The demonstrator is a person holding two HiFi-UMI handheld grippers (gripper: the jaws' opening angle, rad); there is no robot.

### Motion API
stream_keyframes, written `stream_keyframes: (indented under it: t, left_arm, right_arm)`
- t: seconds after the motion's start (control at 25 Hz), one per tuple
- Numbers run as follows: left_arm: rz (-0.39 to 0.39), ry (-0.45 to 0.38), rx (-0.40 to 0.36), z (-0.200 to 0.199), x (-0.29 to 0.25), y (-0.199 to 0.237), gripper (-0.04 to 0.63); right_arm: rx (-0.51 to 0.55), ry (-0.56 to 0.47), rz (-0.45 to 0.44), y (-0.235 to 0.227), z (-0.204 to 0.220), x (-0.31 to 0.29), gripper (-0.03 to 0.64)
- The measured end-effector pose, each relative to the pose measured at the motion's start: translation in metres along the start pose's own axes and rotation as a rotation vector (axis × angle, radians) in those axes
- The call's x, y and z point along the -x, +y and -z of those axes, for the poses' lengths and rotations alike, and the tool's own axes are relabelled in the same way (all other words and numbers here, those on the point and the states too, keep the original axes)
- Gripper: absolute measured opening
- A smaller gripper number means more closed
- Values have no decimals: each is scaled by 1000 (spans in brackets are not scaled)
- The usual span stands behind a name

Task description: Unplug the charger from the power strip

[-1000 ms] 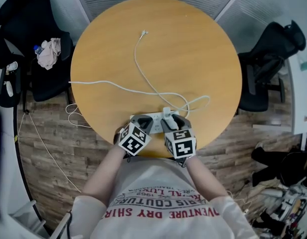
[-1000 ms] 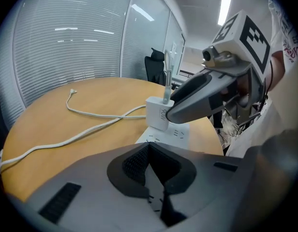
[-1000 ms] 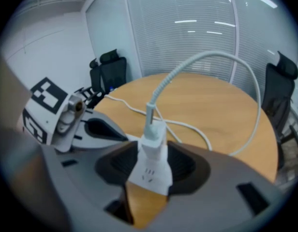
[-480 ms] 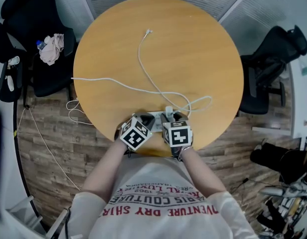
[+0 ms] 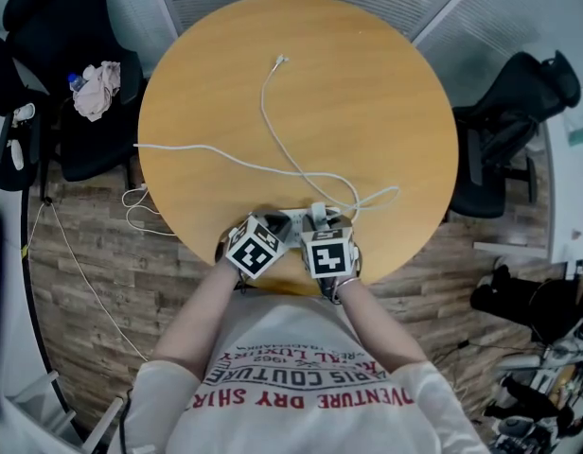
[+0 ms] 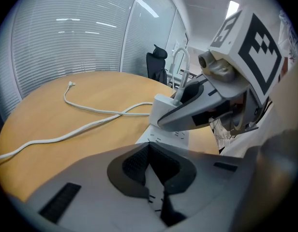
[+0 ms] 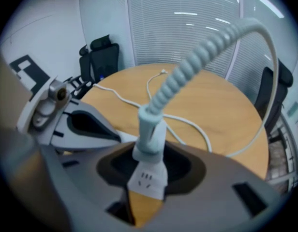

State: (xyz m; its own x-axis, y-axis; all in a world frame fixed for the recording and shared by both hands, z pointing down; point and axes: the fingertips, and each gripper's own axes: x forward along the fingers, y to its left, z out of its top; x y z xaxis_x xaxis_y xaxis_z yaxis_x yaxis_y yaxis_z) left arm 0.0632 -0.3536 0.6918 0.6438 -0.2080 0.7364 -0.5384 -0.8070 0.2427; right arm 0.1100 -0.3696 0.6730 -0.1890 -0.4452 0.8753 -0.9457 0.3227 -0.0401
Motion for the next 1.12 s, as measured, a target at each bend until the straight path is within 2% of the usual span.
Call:
stream_keyframes:
  t: [0.12, 0.28, 0.48, 0.68, 0.88, 1.12]
  left_arm:
    - [-3, -21, 31, -3, 0, 4, 32]
    - [-9, -36, 35, -6, 1, 6, 32]
    - [-13, -14, 39, -2, 0, 6, 32]
    - [-12, -15, 50, -4, -1, 7, 32]
    - [-65, -89, 83, -11, 10, 10, 32]
    - [-157, -249, 45, -50, 55, 9, 32]
  right_arm:
    - [-8, 0, 11, 0, 1, 2, 167]
    - [-42, -4, 14, -2, 1, 7, 164]
    - [-3, -109, 34, -6, -24, 31, 160]
    - [-30, -146, -4, -15, -36, 43, 160]
    - [-20, -219, -24, -20, -48, 62, 160]
    - [59, -333, -40, -24, -65, 90, 158]
